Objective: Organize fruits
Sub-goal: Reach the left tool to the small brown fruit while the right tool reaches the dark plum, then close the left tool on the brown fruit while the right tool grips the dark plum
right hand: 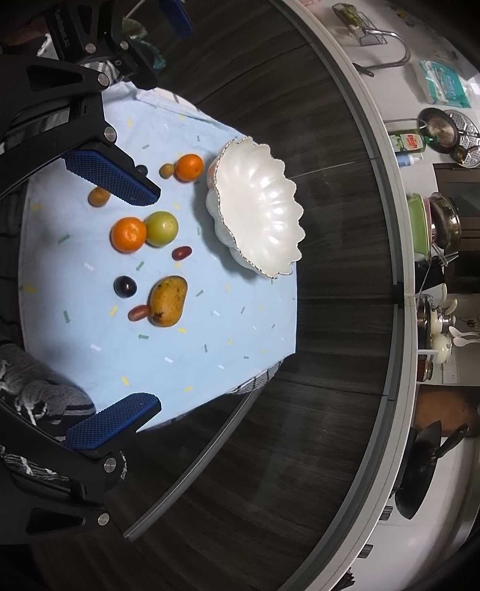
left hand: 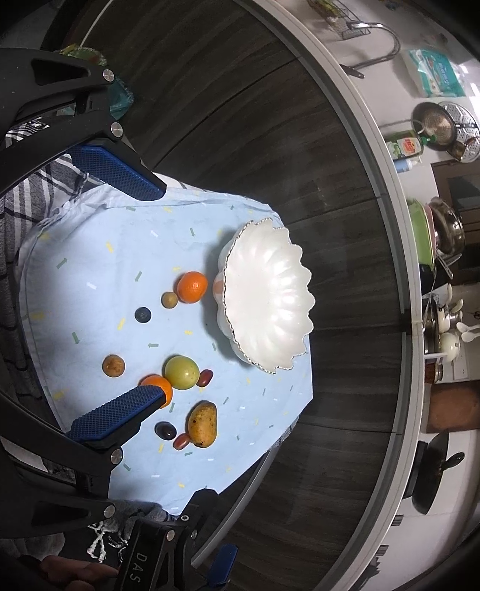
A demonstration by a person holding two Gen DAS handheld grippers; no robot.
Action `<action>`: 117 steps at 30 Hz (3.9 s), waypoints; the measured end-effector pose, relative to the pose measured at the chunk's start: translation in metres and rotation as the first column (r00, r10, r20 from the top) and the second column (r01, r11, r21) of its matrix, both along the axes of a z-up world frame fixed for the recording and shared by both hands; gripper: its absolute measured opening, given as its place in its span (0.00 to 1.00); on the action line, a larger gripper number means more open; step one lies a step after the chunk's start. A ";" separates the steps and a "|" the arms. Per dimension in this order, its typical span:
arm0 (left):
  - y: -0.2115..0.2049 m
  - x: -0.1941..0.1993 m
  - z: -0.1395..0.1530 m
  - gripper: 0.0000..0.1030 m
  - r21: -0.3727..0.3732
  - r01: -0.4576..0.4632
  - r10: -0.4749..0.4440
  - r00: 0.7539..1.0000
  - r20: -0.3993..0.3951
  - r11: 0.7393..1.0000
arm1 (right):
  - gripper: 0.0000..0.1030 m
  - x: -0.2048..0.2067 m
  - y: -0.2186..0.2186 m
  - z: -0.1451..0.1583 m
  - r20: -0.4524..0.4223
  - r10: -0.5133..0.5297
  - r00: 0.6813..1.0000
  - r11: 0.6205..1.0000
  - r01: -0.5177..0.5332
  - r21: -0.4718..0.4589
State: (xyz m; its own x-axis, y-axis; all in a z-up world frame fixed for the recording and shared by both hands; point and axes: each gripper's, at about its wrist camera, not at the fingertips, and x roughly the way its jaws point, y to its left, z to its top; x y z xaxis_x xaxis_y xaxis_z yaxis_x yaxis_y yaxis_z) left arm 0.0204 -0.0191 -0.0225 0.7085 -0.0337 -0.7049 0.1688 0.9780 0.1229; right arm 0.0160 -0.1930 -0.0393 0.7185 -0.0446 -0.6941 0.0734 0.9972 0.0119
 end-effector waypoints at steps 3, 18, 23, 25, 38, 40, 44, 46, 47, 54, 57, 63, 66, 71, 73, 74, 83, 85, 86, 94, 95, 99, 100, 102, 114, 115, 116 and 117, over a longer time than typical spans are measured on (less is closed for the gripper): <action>-0.003 0.002 -0.004 0.99 0.010 0.019 -0.019 1.000 0.000 1.000 | 1.00 0.003 0.000 -0.004 0.003 0.013 1.000 1.000 -0.013 -0.005; -0.023 0.017 -0.047 0.99 0.004 0.113 -0.112 0.991 -0.079 0.994 | 0.96 0.015 -0.004 -0.032 -0.014 0.043 0.999 0.999 -0.043 -0.027; -0.027 0.020 -0.059 0.99 -0.012 0.132 -0.133 0.987 -0.092 0.991 | 0.87 0.020 -0.005 -0.044 -0.032 0.063 0.998 0.998 -0.063 -0.019; -0.029 0.021 -0.064 0.96 -0.013 0.143 -0.144 0.985 -0.097 0.990 | 0.85 0.023 -0.005 -0.050 -0.041 0.069 0.997 0.997 -0.070 -0.016; -0.047 0.023 -0.102 0.80 -0.010 0.220 -0.219 0.964 -0.148 0.975 | 0.71 0.039 -0.001 -0.083 -0.093 0.108 0.990 0.994 -0.110 -0.023; -0.049 0.023 -0.106 0.79 -0.008 0.227 -0.226 0.962 -0.154 0.974 | 0.69 0.041 0.000 -0.088 -0.101 0.116 0.988 0.993 -0.119 -0.019; -0.050 0.025 -0.113 0.74 -0.012 0.231 -0.229 0.959 -0.166 0.973 | 0.62 0.046 0.001 -0.097 -0.121 0.127 0.984 0.992 -0.129 -0.010; -0.052 0.027 -0.119 0.71 -0.012 0.232 -0.231 0.955 -0.186 0.973 | 0.57 0.049 0.001 -0.103 -0.132 0.132 0.982 0.991 -0.134 -0.007; -0.052 0.028 -0.122 0.69 -0.014 0.234 -0.232 0.953 -0.194 0.972 | 0.54 0.050 0.001 -0.106 -0.139 0.133 0.981 0.991 -0.135 -0.005; -0.055 0.032 -0.137 0.57 -0.019 0.244 -0.242 0.940 -0.239 0.970 | 0.50 0.057 0.000 -0.120 -0.171 0.128 0.977 0.992 -0.129 0.009; -0.057 0.032 -0.142 0.49 -0.022 0.252 -0.249 0.934 -0.256 0.967 | 0.49 0.059 0.000 -0.125 -0.180 0.130 0.975 0.991 -0.130 0.015; -0.060 0.033 -0.148 0.44 -0.023 0.259 -0.255 0.928 -0.271 0.966 | 0.48 0.060 0.001 -0.129 -0.193 0.136 0.972 0.991 -0.135 0.019; -0.061 0.033 -0.150 0.40 -0.023 0.264 -0.260 0.925 -0.277 0.964 | 0.43 0.062 0.002 -0.132 -0.203 0.141 0.969 0.990 -0.138 0.025; -0.060 0.034 -0.153 0.34 -0.027 0.264 -0.261 0.921 -0.290 0.964 | 0.40 0.066 0.003 -0.138 -0.218 0.141 0.966 0.990 -0.138 0.028; -0.060 0.035 -0.154 0.33 -0.029 0.265 -0.262 0.920 -0.292 0.964 | 0.39 0.067 0.002 -0.141 -0.225 0.137 0.965 0.991 -0.133 0.030; -0.060 0.034 -0.154 0.32 -0.031 0.267 -0.264 0.919 -0.293 0.963 | 0.37 0.068 0.001 -0.142 -0.230 0.136 0.964 0.991 -0.132 0.032; -0.062 0.034 -0.156 0.27 -0.033 0.273 -0.271 0.919 -0.287 0.961 | 0.28 0.071 0.003 -0.151 -0.253 0.152 0.955 0.988 -0.146 0.043; -0.061 0.034 -0.156 0.26 -0.034 0.274 -0.272 0.919 -0.286 0.961 | 0.28 0.070 0.002 -0.150 -0.253 0.152 0.956 0.988 -0.144 0.047; -0.061 0.034 -0.156 0.26 -0.036 0.274 -0.272 0.919 -0.286 0.961 | 0.28 0.070 0.002 -0.150 -0.252 0.152 0.956 0.988 -0.144 0.049; -0.059 0.034 -0.153 0.26 -0.050 0.265 -0.268 0.922 -0.279 0.963 | 0.27 0.067 0.002 -0.141 -0.223 0.148 0.964 0.989 -0.142 0.042; -0.059 0.034 -0.152 0.26 -0.051 0.264 -0.267 0.924 -0.272 0.963 | 0.27 0.066 0.002 -0.139 -0.215 0.150 0.965 0.989 -0.145 0.039; -0.058 0.032 -0.145 0.26 -0.055 0.258 -0.263 0.932 -0.250 0.965 | 0.27 0.063 0.004 -0.131 -0.191 0.151 0.970 0.989 -0.149 0.025; -0.057 0.032 -0.142 0.26 -0.059 0.255 -0.262 0.934 -0.241 0.965 | 0.27 0.063 0.004 -0.130 -0.188 0.151 0.970 0.989 -0.149 0.023; -0.056 0.031 -0.138 0.26 -0.060 0.251 -0.258 0.940 -0.224 0.966 | 0.27 0.062 0.005 -0.126 -0.182 0.152 0.971 0.988 -0.152 0.017; -0.046 0.030 -0.115 0.26 -0.049 0.222 -0.227 0.961 -0.161 0.974 | 0.27 0.055 0.011 -0.098 -0.146 0.165 0.975 0.986 -0.164 0.018; -0.046 0.031 -0.112 0.26 -0.050 0.218 -0.223 0.962 -0.158 0.975 | 0.27 0.055 0.012 -0.096 -0.144 0.165 0.976 0.986 -0.164 0.018; -0.045 0.031 -0.110 0.26 -0.050 0.214 -0.219 0.963 -0.156 0.975 | 0.27 0.055 0.013 -0.094 -0.140 0.165 0.976 0.986 -0.164 0.018; -0.043 0.032 -0.108 0.26 -0.051 0.210 -0.215 0.964 -0.153 0.976 | 0.27 0.055 0.013 -0.092 -0.136 0.165 0.977 0.986 -0.165 0.017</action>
